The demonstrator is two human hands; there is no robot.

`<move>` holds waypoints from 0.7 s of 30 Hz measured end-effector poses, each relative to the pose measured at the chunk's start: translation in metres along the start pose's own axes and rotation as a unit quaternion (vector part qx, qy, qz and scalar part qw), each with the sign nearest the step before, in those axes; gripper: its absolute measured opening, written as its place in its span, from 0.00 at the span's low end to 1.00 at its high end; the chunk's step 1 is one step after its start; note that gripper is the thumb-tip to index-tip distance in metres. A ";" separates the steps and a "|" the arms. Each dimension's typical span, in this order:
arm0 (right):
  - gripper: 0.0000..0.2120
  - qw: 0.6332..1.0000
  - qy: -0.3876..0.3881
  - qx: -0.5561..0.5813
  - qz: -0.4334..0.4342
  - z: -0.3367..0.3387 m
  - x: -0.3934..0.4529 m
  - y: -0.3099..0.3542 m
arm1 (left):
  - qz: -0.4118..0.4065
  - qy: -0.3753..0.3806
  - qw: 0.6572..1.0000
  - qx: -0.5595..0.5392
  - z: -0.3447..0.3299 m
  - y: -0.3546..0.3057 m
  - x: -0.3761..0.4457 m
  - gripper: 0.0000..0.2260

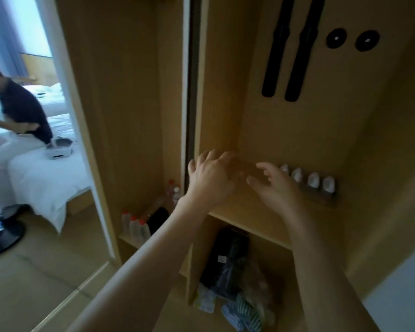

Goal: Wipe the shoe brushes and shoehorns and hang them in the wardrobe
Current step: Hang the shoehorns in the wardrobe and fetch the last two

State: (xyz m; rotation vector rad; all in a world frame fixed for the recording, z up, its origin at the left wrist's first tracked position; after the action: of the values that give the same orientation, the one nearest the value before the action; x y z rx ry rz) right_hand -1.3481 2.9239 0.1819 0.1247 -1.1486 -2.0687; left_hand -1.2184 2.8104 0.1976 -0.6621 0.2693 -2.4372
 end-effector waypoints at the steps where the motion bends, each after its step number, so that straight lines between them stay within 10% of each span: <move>1: 0.24 1.000 0.011 0.017 0.005 -0.014 -0.008 0.009 | 0.008 -0.009 1.000 -0.004 0.009 0.012 -0.012 0.24; 21: 0.23 0.937 0.287 0.115 0.165 -0.341 -0.222 0.288 | 0.323 -0.153 0.928 0.101 0.224 0.326 -0.324 0.20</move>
State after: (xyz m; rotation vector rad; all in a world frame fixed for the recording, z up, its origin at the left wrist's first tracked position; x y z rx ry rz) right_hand -0.8846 2.7432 0.1422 0.5713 -0.9551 -1.4544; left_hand -0.7149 2.7325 0.1523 -0.7123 0.0844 -1.6773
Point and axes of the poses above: each hand's wrist, its own x-axis towards the middle knuckle, its own z-axis out of the back of the hand, y = z × x, the point moved 1 cm from there along x, towards the middle knuckle, and after that the axes turned 9 degrees about x, right-handed, at the moved point
